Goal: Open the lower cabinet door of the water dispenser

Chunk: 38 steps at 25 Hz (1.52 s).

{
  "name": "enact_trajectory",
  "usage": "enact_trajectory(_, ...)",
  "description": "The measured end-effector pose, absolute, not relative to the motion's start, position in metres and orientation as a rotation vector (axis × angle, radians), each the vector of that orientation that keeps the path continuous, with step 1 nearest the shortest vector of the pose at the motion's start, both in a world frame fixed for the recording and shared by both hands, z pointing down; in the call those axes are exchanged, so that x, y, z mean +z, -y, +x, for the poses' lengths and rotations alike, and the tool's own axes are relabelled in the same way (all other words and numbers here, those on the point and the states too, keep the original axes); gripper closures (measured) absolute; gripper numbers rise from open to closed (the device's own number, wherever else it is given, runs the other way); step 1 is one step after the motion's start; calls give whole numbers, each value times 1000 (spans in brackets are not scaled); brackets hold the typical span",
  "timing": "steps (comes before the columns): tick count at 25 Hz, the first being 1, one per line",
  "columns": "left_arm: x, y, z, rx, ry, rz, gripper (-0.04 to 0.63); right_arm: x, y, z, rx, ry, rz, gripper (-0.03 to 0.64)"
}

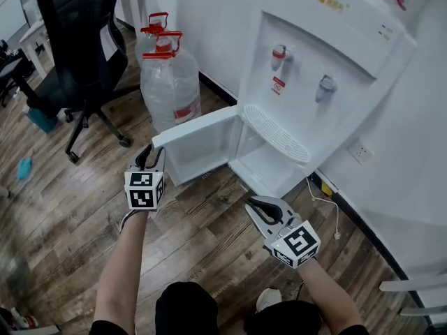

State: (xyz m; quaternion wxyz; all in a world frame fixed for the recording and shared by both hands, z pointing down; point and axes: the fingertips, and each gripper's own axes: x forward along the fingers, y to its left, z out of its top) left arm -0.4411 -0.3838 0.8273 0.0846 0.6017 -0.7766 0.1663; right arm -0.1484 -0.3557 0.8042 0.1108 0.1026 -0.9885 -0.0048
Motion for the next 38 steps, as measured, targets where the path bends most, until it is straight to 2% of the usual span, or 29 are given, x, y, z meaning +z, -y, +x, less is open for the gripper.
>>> enact_trajectory(9,818,357,-407,404,2278,1863,442,784,358,-122,41,2956,397,577)
enact_trajectory(14,791,355,-347,345,2167,1990,560,763,374,-93,109,2961,500,581)
enact_trajectory(16,768,359,-321,348,2134,2040,580,748,379,-84,132,2948,517,583)
enact_trajectory(27,619,370,-179,281,1882,2215,581,606,389,-15,207,2903,631,586)
enact_trajectory(38,448,324,-90,265,1684,2238,581,444,352,56,393,2843,776,588)
